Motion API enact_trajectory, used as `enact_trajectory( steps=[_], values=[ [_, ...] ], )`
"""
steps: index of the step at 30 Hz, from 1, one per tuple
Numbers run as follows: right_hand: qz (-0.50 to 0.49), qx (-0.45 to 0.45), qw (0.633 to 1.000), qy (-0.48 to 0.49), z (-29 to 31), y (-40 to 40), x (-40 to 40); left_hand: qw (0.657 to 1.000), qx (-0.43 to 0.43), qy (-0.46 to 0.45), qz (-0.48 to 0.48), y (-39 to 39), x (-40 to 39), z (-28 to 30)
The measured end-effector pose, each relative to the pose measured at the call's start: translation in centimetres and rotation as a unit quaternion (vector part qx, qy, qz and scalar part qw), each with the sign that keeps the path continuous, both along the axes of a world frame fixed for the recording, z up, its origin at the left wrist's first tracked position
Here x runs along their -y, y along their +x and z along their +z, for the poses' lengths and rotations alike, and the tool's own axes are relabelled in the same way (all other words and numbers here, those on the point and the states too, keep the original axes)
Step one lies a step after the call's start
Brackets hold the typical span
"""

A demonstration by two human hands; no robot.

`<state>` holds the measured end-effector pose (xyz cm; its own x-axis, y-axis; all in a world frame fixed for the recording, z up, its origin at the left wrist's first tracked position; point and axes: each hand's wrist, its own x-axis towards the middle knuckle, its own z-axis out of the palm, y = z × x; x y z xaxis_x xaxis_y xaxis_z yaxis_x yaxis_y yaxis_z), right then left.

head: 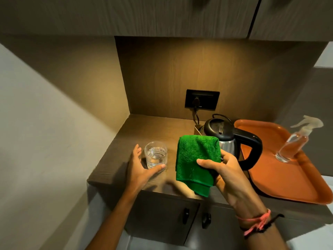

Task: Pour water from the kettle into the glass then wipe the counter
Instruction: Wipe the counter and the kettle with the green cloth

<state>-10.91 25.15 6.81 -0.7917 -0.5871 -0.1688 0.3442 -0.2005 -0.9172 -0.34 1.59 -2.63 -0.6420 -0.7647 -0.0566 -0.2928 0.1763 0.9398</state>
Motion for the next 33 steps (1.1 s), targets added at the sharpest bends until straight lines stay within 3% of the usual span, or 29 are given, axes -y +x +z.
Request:
enact_trajectory(
  steps=[7,10,12,16,18,23,29,33],
  values=[
    [-0.067,0.011,0.997,0.048,-2.1,2.3,1.2,0.999,-0.033,0.005,-0.037,-1.9,1.5,-0.7],
    [-0.135,-0.068,0.983,0.102,-3.3,3.5,2.6,0.998,-0.037,-0.010,-0.050,-2.1,2.3,-0.7],
    [-0.204,-0.186,0.939,0.204,-4.3,4.5,3.6,0.998,-0.046,-0.014,-0.048,-1.9,2.6,-0.2],
    [-0.271,-0.387,0.778,0.415,-6.6,7.0,7.1,0.995,-0.080,-0.040,-0.044,-1.2,4.5,0.8],
    [-0.225,-0.445,0.726,0.473,-8.0,7.2,8.7,0.994,-0.091,-0.047,-0.041,-0.9,5.6,1.2],
    [-0.021,-0.452,0.691,0.564,-11.5,6.9,11.3,0.992,-0.108,-0.068,-0.026,0.4,8.4,1.3],
    [-0.019,-0.452,0.694,0.560,-13.1,4.6,14.5,0.989,-0.112,-0.091,-0.021,1.6,11.1,1.1],
    [0.088,-0.526,0.681,0.502,-13.0,4.5,18.9,0.989,-0.130,-0.071,-0.018,1.3,12.5,1.5]
  ],
)
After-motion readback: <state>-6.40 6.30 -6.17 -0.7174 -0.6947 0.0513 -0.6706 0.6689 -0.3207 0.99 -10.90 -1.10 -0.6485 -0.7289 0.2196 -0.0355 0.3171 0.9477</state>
